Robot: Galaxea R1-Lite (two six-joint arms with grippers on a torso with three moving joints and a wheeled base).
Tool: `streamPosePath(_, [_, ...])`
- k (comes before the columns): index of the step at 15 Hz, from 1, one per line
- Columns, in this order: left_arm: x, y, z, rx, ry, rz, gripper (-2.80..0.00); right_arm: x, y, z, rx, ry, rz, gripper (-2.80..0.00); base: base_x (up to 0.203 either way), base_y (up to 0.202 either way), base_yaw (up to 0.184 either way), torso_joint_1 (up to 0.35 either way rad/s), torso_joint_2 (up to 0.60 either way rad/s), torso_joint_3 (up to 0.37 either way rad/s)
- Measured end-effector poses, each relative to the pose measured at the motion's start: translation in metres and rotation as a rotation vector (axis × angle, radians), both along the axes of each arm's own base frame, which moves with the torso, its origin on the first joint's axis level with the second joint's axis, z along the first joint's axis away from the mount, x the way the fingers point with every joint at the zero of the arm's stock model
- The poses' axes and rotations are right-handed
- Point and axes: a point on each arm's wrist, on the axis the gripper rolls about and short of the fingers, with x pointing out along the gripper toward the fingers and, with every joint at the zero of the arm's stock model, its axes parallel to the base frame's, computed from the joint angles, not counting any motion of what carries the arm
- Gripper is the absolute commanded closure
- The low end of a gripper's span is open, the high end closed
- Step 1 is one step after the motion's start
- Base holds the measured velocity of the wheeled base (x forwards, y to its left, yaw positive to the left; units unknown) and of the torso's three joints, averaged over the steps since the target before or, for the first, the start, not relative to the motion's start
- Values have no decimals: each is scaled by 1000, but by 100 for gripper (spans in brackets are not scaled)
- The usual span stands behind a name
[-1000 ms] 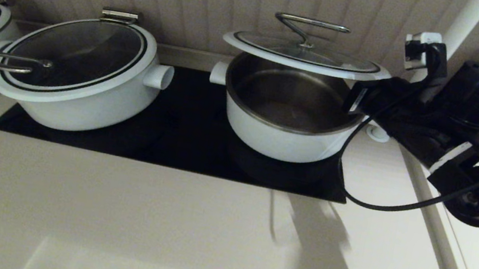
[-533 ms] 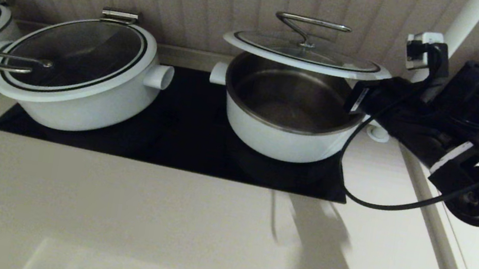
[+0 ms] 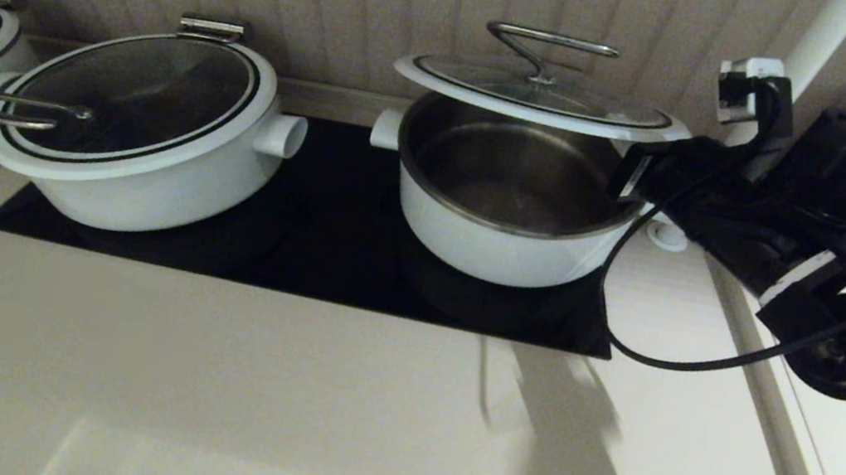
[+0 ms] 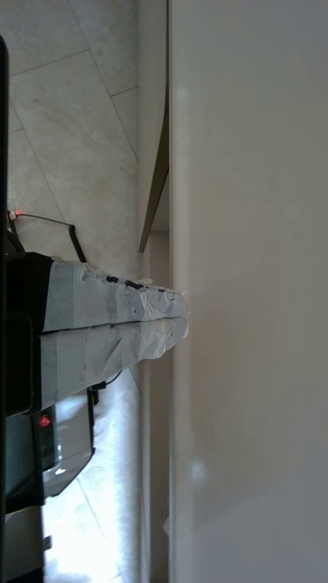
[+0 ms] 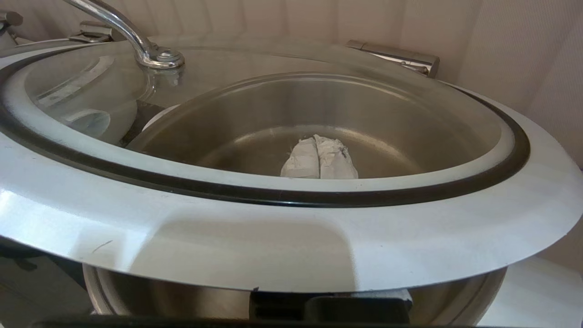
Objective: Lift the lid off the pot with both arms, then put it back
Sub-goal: Open the pot lid completely
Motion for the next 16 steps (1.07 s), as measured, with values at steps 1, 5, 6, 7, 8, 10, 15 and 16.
streamPosePath(1, [0, 0, 0, 1, -1, 21, 0, 0, 0, 0, 0, 0, 0, 0, 0, 0, 0, 0, 0, 0])
streamPosePath(5, [-4, -1, 0, 1, -44, 118, 0, 0, 0, 0, -1, 0, 2, 0, 0, 0, 0, 0, 0, 0])
streamPosePath(6, [-7, -1, -1, 2, -82, 121, 0, 0, 1, 0, 0, 0, 3, 0, 0, 0, 0, 0, 0, 0])
streamPosePath(7, [-11, -1, -2, 1, -127, 121, 0, 0, 0, 0, 0, 0, 3, 0, 0, 0, 0, 0, 0, 0])
streamPosePath(8, [-14, -1, -2, 2, -170, 118, 0, 0, 0, 0, 0, 0, 2, 0, 0, 0, 0, 0, 0, 0])
streamPosePath(10, [-19, -1, -4, 42, -239, 94, 0, 0, 0, 0, 1, 0, 1, 0, 0, 0, 0, 0, 0, 0])
streamPosePath(15, [-23, -3, -6, 81, -289, 0, 0, 1, 1, -1, 0, -1, 1, 0, 0, 0, 0, 0, 0, 0])
streamPosePath(16, [-23, -3, -6, 80, -290, 1, 0, 1, 1, 1, 2, -5, 1, 0, 0, 0, 0, 0, 0, 0])
